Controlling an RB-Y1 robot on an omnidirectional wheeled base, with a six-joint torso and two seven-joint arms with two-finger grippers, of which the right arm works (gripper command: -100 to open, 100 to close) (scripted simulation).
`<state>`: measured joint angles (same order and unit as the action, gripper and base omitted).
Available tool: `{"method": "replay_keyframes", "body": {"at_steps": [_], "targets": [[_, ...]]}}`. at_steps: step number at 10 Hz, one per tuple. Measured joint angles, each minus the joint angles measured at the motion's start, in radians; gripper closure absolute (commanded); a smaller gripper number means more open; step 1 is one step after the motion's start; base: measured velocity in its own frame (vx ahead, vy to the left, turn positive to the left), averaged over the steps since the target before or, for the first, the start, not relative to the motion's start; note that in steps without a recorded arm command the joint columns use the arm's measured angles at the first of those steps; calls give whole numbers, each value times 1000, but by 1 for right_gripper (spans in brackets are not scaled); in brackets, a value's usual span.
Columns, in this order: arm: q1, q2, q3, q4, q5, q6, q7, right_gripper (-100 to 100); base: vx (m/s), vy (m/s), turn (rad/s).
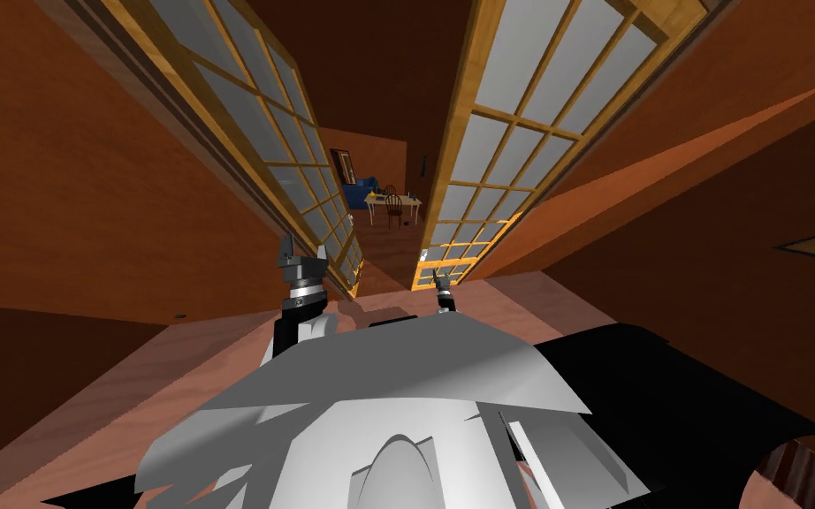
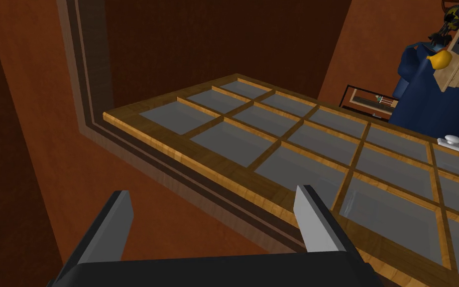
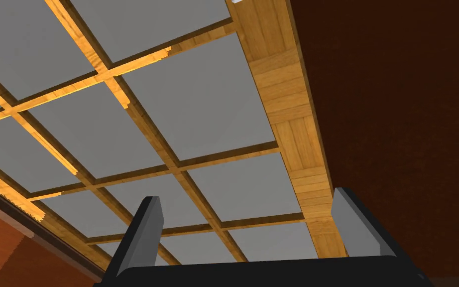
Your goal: Push the door open
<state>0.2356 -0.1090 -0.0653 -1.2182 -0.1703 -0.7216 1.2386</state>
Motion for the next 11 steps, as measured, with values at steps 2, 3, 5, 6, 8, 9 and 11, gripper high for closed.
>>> {"method": "replay_keyframes", "body": {"at_steps": [2,3,5,6,8,9,11], "targets": [[-20,-3,-4,56,-8,-11,56,-100,48,-81,189],[-22,-2,-4,73,-11,-15,83,-100,42,-82,206],[-34,-3,-5,118,-18,-26,133,-100,32,-71,189],[-41,-3,-6,139,-21,-30,158,-100,31,-74,188],[-47,-3,-7,173,-27,-36,203,-100,25,-69,147],[-51,-2,-7,188,-29,-40,224,-100,12,-57,157],[-62,1,-8,226,-34,-49,265,-100,15,-65,167]]}}
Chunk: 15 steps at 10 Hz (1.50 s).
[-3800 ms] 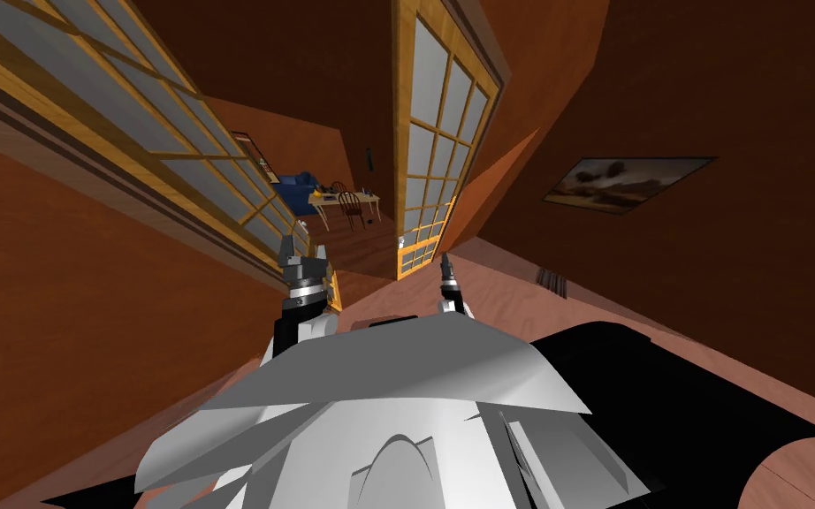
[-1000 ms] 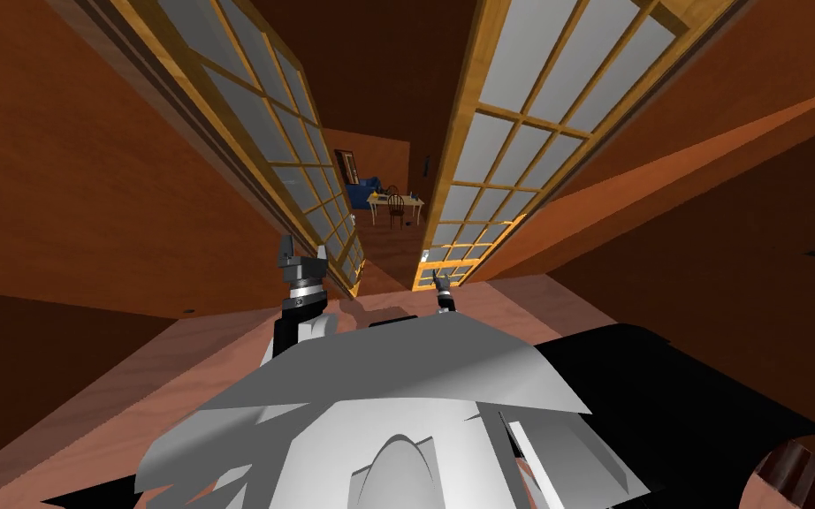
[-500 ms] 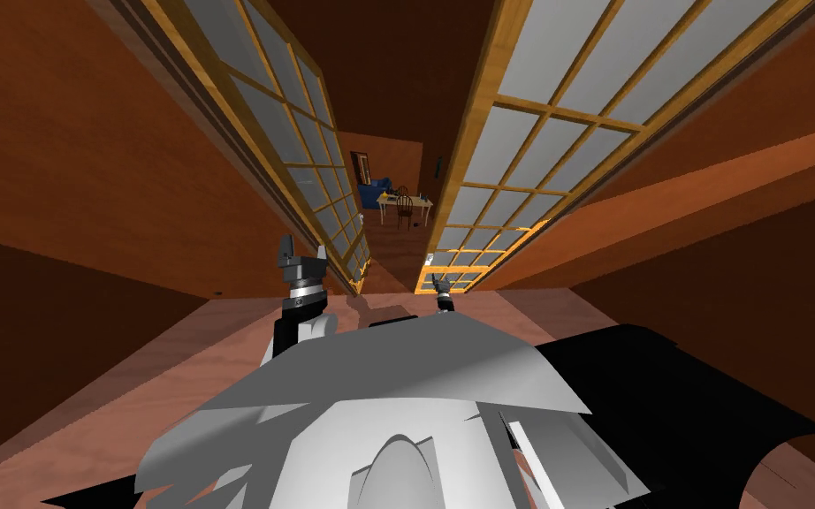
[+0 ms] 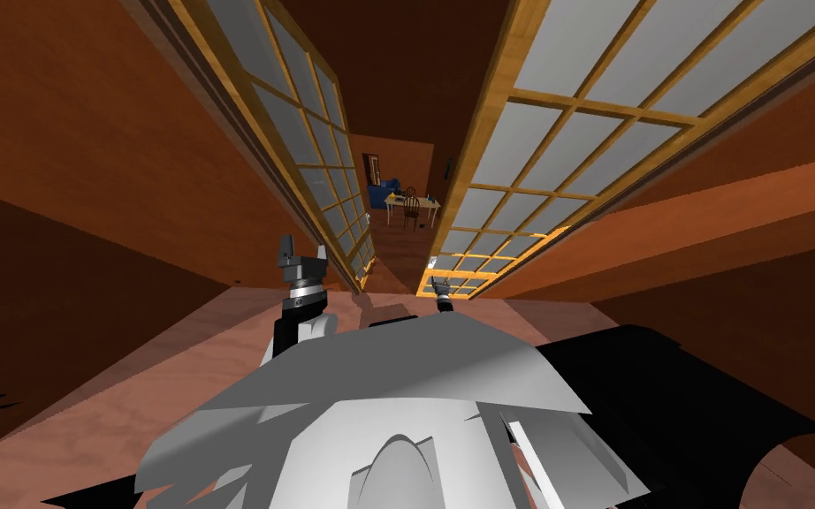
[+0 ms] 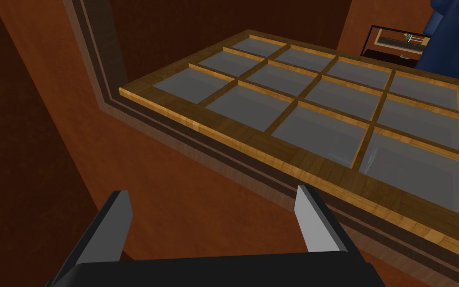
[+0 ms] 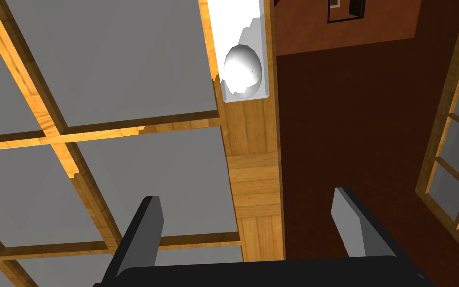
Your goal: Push the door open
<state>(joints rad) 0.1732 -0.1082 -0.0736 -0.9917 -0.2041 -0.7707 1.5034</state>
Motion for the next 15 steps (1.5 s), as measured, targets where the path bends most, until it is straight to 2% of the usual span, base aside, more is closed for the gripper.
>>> {"method": "replay_keyframes", "body": {"at_steps": [4,14,15], "targets": [[-15,-4,-3,59,-11,-10,75,-100,14,-55,129],[-23,8,-16,87,-21,-29,92,-100,169,-58,23],[-21,9,-15,87,-21,-31,93,100,-17,7,6]]}}
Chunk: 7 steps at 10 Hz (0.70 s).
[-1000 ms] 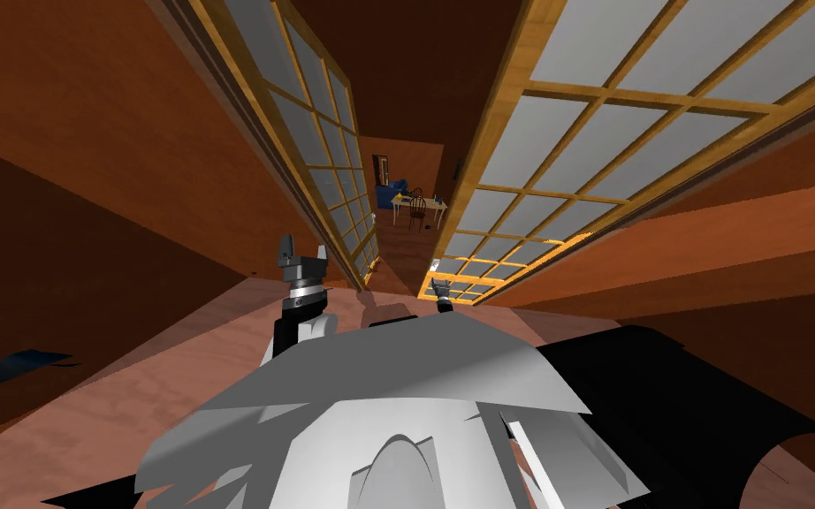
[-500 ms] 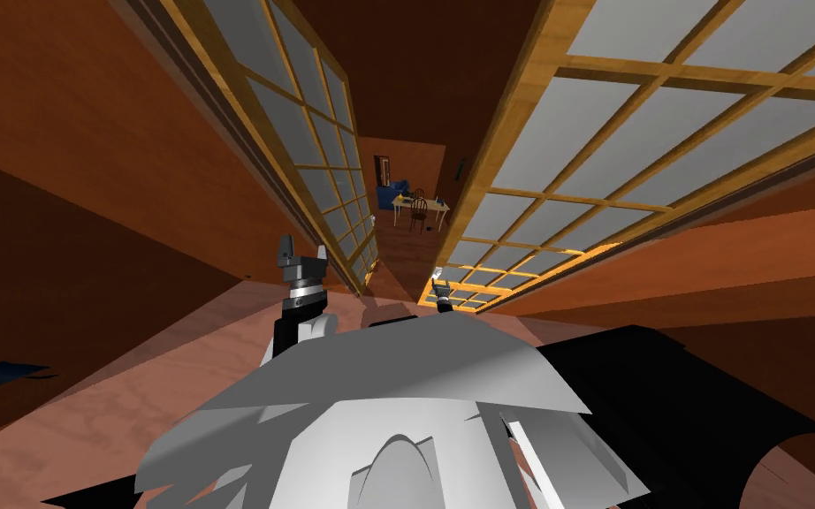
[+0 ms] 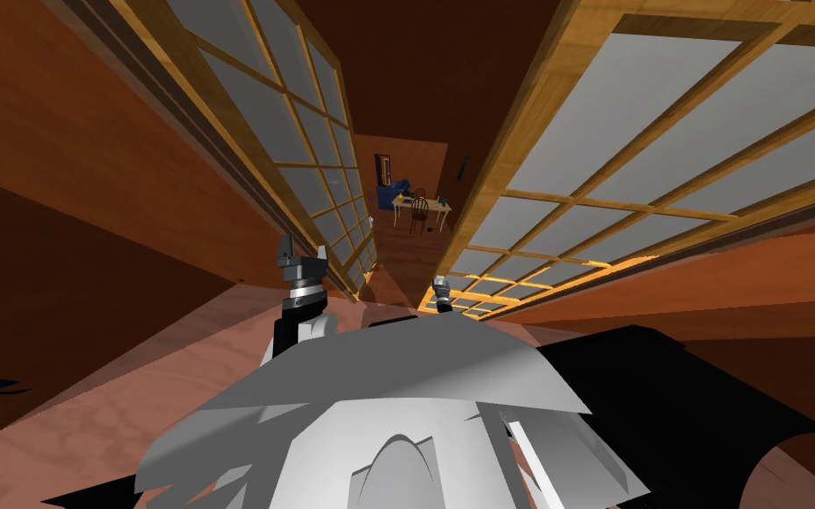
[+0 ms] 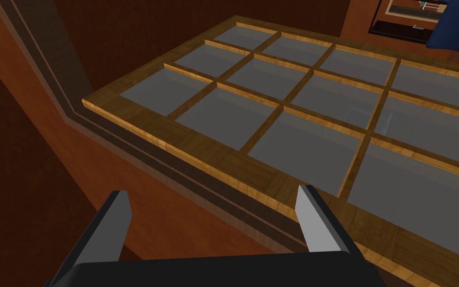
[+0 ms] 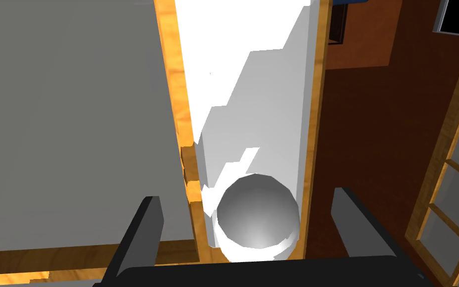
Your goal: Push the door open
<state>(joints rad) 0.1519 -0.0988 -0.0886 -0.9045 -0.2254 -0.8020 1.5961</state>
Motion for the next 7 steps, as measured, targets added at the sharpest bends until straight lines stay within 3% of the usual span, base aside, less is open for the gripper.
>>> {"method": "replay_keyframes", "body": {"at_steps": [7], "targets": [[-2,0,1,3,-1,5,-14,100,-4,3,2]]}}
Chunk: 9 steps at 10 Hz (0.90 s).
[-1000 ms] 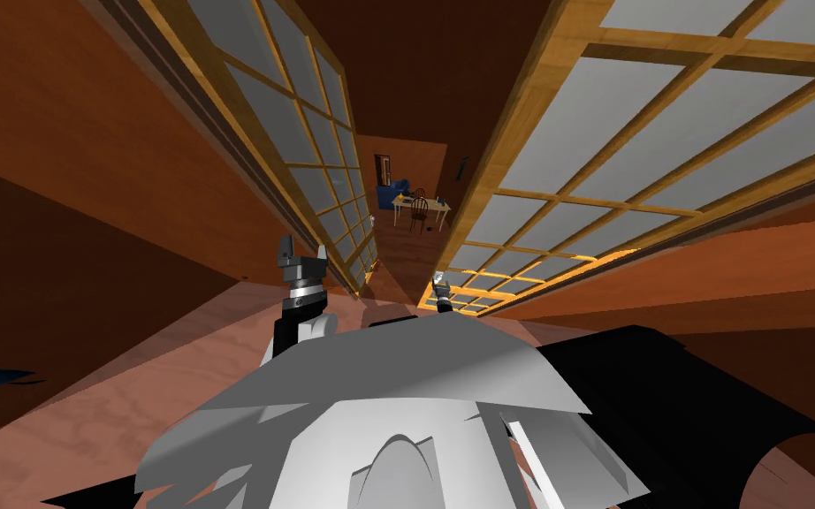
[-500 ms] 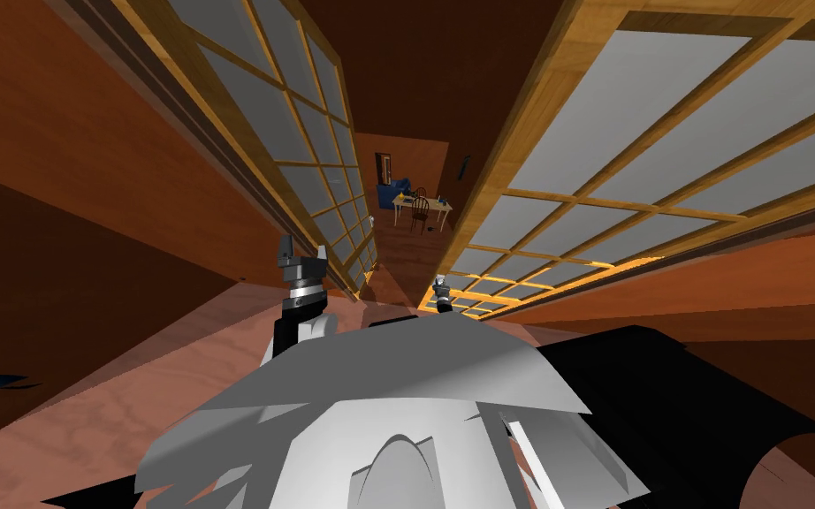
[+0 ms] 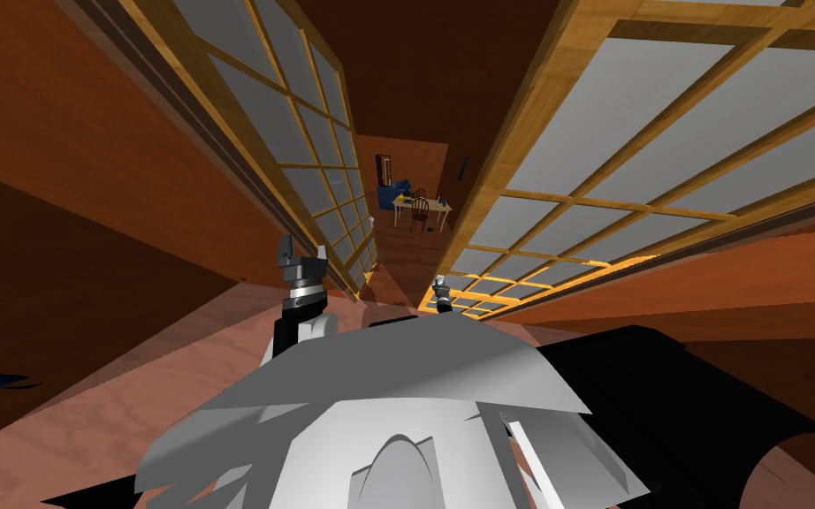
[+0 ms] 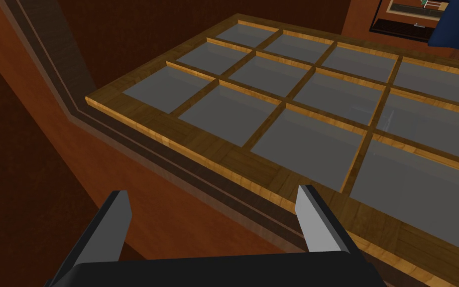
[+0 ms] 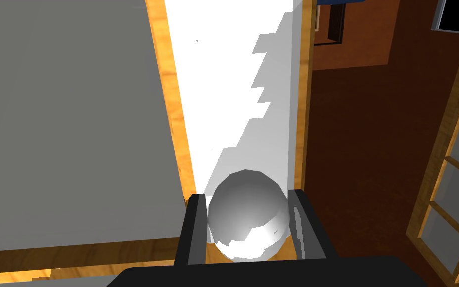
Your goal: Push the door open
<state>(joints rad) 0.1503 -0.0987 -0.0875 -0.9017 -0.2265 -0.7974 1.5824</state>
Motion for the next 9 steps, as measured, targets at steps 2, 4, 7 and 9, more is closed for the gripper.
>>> {"method": "replay_keyframes", "body": {"at_steps": [2,4,7,9], "targets": [[-1,0,0,4,-4,-1,-35,100,16,-2,1],[-4,-1,-2,8,-9,-2,-75,100,23,-6,3],[-7,1,-4,11,-20,-4,-154,100,35,-4,3],[-6,1,-6,7,-29,-3,-209,100,39,-7,-1]]}}
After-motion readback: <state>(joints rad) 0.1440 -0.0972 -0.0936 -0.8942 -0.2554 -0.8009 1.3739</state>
